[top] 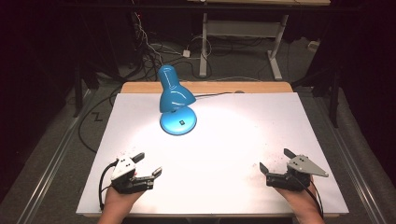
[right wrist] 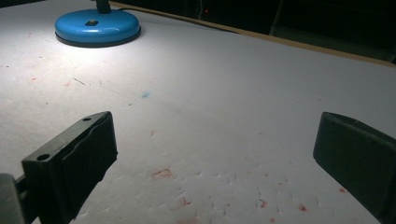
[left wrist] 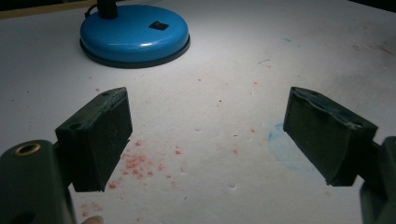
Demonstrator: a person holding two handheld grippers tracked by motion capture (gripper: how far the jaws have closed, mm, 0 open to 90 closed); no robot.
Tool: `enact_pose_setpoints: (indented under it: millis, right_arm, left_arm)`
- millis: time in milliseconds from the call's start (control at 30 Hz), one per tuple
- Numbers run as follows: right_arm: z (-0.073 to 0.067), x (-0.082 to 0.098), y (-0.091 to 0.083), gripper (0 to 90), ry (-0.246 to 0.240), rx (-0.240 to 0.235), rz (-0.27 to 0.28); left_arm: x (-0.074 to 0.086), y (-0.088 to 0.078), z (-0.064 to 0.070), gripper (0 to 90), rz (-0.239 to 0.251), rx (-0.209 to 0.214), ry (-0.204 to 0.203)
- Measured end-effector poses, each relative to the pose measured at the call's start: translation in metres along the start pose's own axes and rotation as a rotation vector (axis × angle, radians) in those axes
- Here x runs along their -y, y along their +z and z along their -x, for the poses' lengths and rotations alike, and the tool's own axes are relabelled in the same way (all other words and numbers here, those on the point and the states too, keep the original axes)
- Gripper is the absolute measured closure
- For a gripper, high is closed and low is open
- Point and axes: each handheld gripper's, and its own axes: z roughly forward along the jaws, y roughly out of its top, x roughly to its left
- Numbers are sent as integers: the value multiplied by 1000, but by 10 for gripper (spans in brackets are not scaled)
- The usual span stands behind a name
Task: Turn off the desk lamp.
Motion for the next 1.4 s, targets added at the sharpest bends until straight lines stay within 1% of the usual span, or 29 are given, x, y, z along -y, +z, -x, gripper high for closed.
enact_pose_setpoints:
  millis: [67, 100, 133, 200, 233, 267, 300, 400, 467, 633, 767, 867, 900, 933, 1000, 1100, 1133, 1167, 1233, 1267, 1300, 1333, 1367, 1400]
  right_arm:
    - [0, 0, 0, 4, -1, 0, -1]
    - [0, 0, 0, 4, -1, 0, -1]
    - [1, 0, 0, 4, -4, 1, -4]
    - [1, 1, 1, 4, -5, 0, -5]
    - [1, 1, 2, 4, -5, -2, -10]
    - [1, 1, 2, 4, -5, -2, -10]
    - [1, 2, 2, 4, -5, -3, -12]
    - [1, 2, 2, 4, -6, -2, -12]
    - [1, 2, 2, 4, -6, -1, -13]
    - [0, 2, 2, 4, -5, -3, -14]
    - [0, 2, 2, 4, -14, -5, -11]
    - [0, 2, 2, 4, -12, -3, -10]
    - [1, 2, 2, 4, -12, -1, -10]
    - [1, 2, 2, 4, -13, -2, -11]
    - [1, 2, 2, 4, -12, -1, -10]
    - [1, 1, 1, 4, -13, -1, -10]
    - [1, 1, 1, 4, -13, -1, -10]
    - [1, 1, 1, 4, -14, -1, -9]
    - [1, 1, 1, 4, -15, 0, -7]
    - [1, 1, 1, 4, -13, -1, -7]
    - [1, 0, 1, 4, -14, 0, -5]
    - [1, 0, 1, 4, -15, 0, -5]
    - [1, 0, 0, 4, -15, -2, -5]
    - [1, 0, 0, 4, -16, -2, -5]
  left_arm:
    - [0, 0, 0, 170, -4, -5, -3]
    - [0, 1, 0, 170, -8, -17, -9]
    - [0, 2, 1, 195, -17, -32, -13]
    - [0, 4, 1, 208, -22, -46, -20]
    - [0, 5, 1, 253, -23, -48, -23]
    - [0, 5, 1, 253, -23, -49, -25]
    - [0, 6, 1, 291, -24, -50, -25]
    - [0, 6, 0, 351, -24, -39, -26]
    - [1, 6, 1, 409, -29, -33, -12]
    - [1, 6, 1, 493, -35, -29, -11]
    - [1, 7, 1, 564, -42, -27, -17]
    - [1, 7, 1, 636, -47, -22, -7]
    - [1, 7, 3, 644, -46, -22, 2]
    - [1, 7, 3, 651, -46, -22, 2]
    - [1, 7, 3, 687, -40, -16, 0]
    - [1, 7, 2, 739, -40, -18, 4]
    - [1, 6, 2, 773, -38, -18, 5]
    - [1, 6, 2, 781, -38, -19, 5]
    - [0, 6, 2, 804, -32, -15, -4]
    - [0, 6, 2, 833, -32, -15, -4]
    - [0, 6, 1, 837, -34, -13, -8]
    - [0, 6, 1, 864, -34, -13, -8]
    - [-1, 6, 1, 867, -38, -1, -18]
    - [-1, 6, 1, 876, -35, 1, -23]
